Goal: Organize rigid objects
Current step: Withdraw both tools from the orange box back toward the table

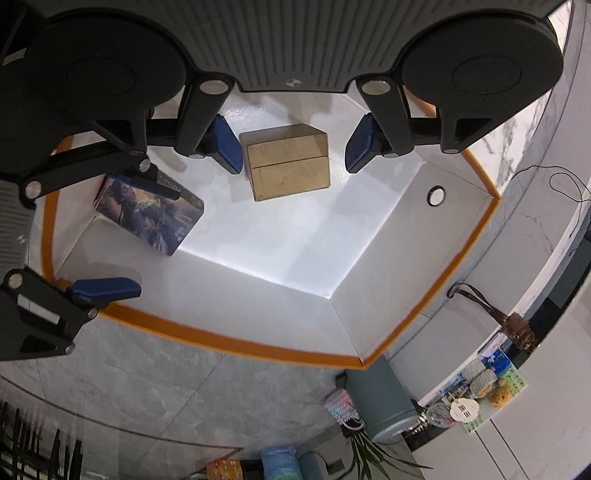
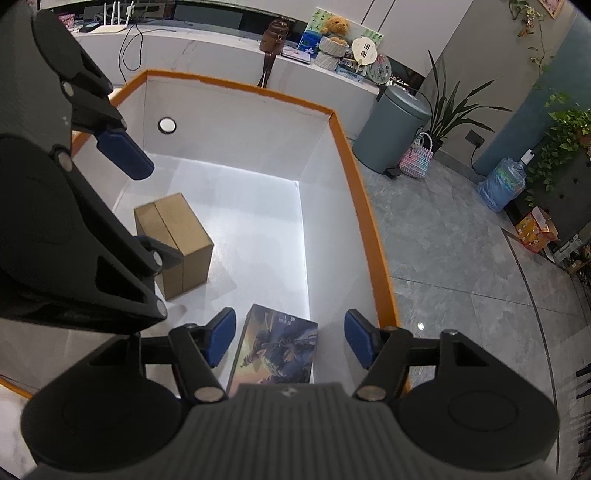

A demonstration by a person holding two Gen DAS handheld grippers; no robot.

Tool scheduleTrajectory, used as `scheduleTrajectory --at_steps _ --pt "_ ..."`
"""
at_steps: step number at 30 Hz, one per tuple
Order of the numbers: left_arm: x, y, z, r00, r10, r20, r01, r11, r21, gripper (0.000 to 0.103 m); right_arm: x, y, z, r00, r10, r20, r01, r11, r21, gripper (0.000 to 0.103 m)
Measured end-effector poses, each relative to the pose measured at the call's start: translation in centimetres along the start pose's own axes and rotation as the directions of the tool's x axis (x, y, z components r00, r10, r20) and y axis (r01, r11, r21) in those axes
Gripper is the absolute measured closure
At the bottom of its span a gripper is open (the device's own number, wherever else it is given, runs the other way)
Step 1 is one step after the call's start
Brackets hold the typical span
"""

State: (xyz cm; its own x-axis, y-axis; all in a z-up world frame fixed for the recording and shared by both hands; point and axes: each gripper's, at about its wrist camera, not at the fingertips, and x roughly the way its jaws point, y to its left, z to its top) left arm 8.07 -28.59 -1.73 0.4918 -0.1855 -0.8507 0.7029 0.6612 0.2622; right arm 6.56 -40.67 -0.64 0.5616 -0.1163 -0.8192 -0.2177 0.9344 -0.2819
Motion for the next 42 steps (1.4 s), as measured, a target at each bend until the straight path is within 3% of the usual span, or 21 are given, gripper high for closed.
scheduleTrajectory --at_steps 14,23,36,42 --pt "-5.1 3.4 -2.0 0.996 -0.001 0.089 0.006 0.998 -0.058 0.028 -3.5 1.7 1.6 0.997 0.009 0.078 -0.012 0.999 0.031 0.036" --pt "-6.9 7.4 -5.0 0.994 0.056 0.091 -0.045 0.991 -0.123 0.028 -4.9 3.0 2.8 0.994 0.008 0.113 -0.013 0.999 0.042 0.036" --pt "-8.1 15.0 -12.6 0.988 0.151 0.028 -0.139 0.955 -0.262 0.028 -6.7 7.8 5.7 0.980 0.064 0.188 -0.067 0.998 0.010 0.035" --pt "-8.6 17.3 -16.9 0.990 0.136 0.030 -0.124 0.958 -0.257 0.027 -7.5 10.8 6.5 0.972 0.099 0.214 -0.101 0.995 0.000 0.035"
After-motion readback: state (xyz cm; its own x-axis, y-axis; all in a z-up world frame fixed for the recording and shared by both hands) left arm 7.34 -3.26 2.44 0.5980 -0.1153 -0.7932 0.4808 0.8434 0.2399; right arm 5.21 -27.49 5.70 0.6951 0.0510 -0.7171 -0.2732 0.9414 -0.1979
